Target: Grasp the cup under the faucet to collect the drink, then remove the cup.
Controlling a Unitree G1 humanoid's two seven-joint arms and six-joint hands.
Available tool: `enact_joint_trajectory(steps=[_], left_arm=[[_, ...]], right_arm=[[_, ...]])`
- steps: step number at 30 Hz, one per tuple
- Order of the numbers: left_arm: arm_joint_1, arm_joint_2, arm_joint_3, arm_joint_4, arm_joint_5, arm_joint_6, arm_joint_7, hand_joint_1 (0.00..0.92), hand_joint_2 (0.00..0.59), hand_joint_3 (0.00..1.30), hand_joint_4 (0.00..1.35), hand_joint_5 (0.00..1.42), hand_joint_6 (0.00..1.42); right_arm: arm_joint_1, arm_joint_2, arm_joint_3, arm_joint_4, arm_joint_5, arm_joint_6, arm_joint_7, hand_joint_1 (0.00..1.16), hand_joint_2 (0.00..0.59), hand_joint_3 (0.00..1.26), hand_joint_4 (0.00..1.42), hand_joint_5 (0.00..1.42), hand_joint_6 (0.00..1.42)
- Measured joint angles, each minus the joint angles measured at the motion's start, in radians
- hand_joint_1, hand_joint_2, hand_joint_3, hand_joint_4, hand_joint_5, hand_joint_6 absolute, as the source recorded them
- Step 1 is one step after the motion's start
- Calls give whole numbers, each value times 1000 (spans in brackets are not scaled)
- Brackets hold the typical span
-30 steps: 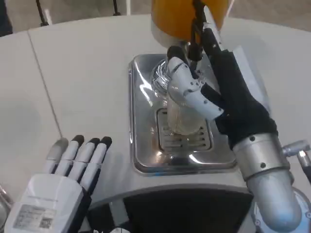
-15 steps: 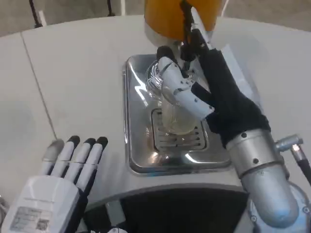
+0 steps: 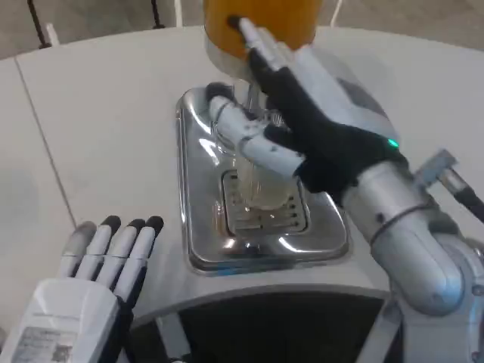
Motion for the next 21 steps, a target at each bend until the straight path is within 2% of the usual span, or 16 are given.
enact_joint_trajectory(steps=[6, 10, 15, 21], left_arm=[[-8, 0, 0, 19, -7, -5, 0, 0, 82, 0, 0, 0, 0], [-20, -1, 1, 27, -44, -9, 0, 0, 76, 0, 0, 0, 0], [-67, -24, 13, 51, -159, -13, -24, 0, 65, 0, 0, 0, 0], [-171, -66, 25, 103, -273, 3, -73, 0, 56, 0, 0, 0, 0]], right_arm=[[-44, -21, 36, 13, -112, 3, 93, 24, 537, 14, 0, 0, 62], [-44, -13, 44, 17, -159, 0, 108, 28, 542, 14, 0, 0, 63], [-44, -11, 45, 23, -193, -19, 139, 31, 543, 14, 0, 0, 63], [-42, 14, 40, 26, -217, -22, 153, 38, 550, 14, 0, 0, 63]])
